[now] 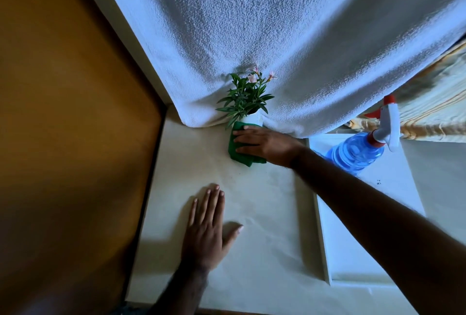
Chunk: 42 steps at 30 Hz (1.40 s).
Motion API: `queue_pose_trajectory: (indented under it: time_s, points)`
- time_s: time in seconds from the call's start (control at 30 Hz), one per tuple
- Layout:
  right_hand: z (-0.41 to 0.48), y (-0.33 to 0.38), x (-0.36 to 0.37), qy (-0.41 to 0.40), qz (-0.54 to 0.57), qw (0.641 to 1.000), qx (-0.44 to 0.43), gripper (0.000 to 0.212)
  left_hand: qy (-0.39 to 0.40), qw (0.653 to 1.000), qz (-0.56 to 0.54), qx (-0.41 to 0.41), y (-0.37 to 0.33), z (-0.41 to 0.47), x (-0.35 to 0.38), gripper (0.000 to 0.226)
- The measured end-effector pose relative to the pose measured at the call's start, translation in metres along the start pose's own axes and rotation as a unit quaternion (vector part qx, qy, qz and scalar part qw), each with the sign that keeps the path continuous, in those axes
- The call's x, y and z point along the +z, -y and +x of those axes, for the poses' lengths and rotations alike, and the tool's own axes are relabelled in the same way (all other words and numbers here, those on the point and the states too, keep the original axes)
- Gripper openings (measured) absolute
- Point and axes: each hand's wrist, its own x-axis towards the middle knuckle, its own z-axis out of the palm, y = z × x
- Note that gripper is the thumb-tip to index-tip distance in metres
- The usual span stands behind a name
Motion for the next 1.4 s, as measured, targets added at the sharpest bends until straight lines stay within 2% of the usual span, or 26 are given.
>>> queue_pose_trajectory:
  time_s: [0.23, 0.47, 0.6, 0.9, 1.0, 1.17, 1.3, 1.4]
  points:
    - [-0.003, 0.02, 0.012, -0.007, 0.049, 0.998, 0.035, 0.032, -0.001, 1.0, 0.0, 0.002, 0.001, -0.001, 0.002, 0.093]
    - [-0.009, 0.018, -0.006, -0.083, 0.02, 0.995, 0.047, 0.027, -0.008, 1.0, -0.002, 0.003, 0.001, -0.001, 0.001, 0.093]
    - [-0.009, 0.007, -0.011, -0.048, 0.005, 0.998, 0.044, 0.029, 0.003, 1.0, -0.007, 0.0, 0.002, -0.001, 0.001, 0.094]
    - [-0.021, 0.016, 0.013, -0.009, 0.059, 0.996, 0.071, 0.038, 0.0, 1.0, -0.008, -0.001, 0.001, 0.0, 0.002, 0.094]
    - [-0.019, 0.025, 0.013, -0.016, 0.063, 0.996, 0.069, 0.033, 0.0, 1.0, -0.004, 0.0, 0.0, -0.001, 0.0, 0.094]
    - [0.005, 0.019, -0.005, -0.049, 0.025, 0.998, 0.014, 0.03, -0.001, 1.0, -0.001, -0.005, -0.002, -0.001, -0.004, 0.093]
    - [0.013, 0.006, -0.017, -0.009, 0.01, 1.0, 0.016, 0.034, -0.007, 1.0, 0.0, 0.002, -0.001, -0.001, -0.003, 0.093]
    - [0.013, 0.007, -0.009, 0.022, 0.041, 0.999, 0.027, 0.034, -0.004, 1.0, 0.005, 0.0, 0.0, 0.0, -0.002, 0.093]
